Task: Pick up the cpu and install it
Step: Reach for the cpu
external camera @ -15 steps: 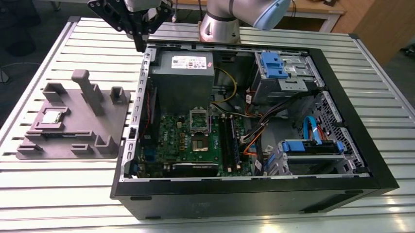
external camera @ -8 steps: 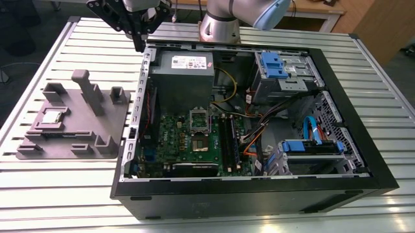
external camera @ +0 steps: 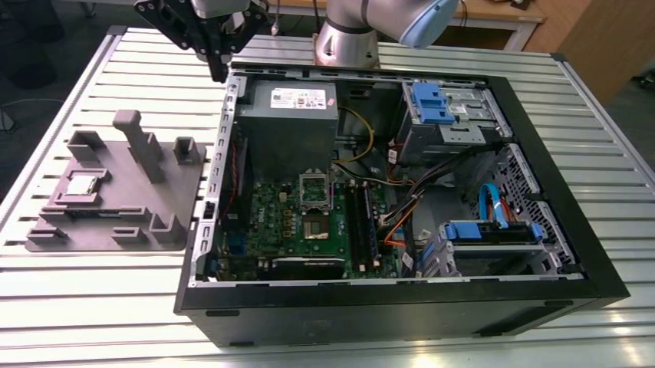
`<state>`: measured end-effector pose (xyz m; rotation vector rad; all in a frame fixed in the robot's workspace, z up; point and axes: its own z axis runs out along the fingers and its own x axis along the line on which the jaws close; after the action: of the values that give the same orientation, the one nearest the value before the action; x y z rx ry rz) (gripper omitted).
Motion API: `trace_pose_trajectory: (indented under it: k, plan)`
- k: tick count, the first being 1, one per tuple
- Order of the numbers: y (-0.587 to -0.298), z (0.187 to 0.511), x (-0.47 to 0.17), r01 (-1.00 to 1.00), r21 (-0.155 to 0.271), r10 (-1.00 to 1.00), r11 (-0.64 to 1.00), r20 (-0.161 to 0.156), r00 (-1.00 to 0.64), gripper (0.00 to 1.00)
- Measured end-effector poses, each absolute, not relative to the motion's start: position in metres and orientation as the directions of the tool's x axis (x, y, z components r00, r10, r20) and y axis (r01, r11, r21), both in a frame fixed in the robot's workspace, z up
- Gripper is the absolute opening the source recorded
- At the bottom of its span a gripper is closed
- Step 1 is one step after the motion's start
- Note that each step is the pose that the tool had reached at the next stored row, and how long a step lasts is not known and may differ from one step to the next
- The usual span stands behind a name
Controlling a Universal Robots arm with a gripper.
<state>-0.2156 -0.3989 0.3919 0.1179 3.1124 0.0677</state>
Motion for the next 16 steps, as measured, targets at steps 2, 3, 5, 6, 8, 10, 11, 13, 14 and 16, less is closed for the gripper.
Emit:
trace_pose_trajectory:
  k: [2,3,5,6,8,10,11,13,14,16]
  plan:
    - [-0.3989,0.3919,-0.2160,0.075,0.044,0.076,0.996,-0.024,-0.997,0.10]
    - [-0.3989,0.3919,-0.2162,0.075,0.044,0.076,0.996,-0.024,-0.997,0.10]
    - [-0.3989,0.3919,-0.2165,0.075,0.044,0.076,0.996,-0.024,-0.997,0.10]
    - [-0.3989,0.3919,-0.2168,0.075,0.044,0.076,0.996,-0.024,-0.997,0.10]
    - [-0.3990,0.3919,-0.2173,0.075,0.044,0.076,0.996,-0.024,-0.997,0.10]
    - [-0.3989,0.3919,-0.2180,0.075,0.044,0.076,0.996,-0.024,-0.997,0.10]
    - [-0.3989,0.3919,-0.2182,0.075,0.044,0.076,0.996,-0.024,-0.997,0.10]
    - [-0.3989,0.3918,-0.2190,0.075,0.044,0.076,0.996,-0.025,-0.997,0.10]
    - [-0.3989,0.3918,-0.2192,0.075,0.044,0.076,0.996,-0.024,-0.997,0.10]
    - [-0.3989,0.3918,-0.2198,0.075,0.044,0.076,0.996,-0.024,-0.997,0.10]
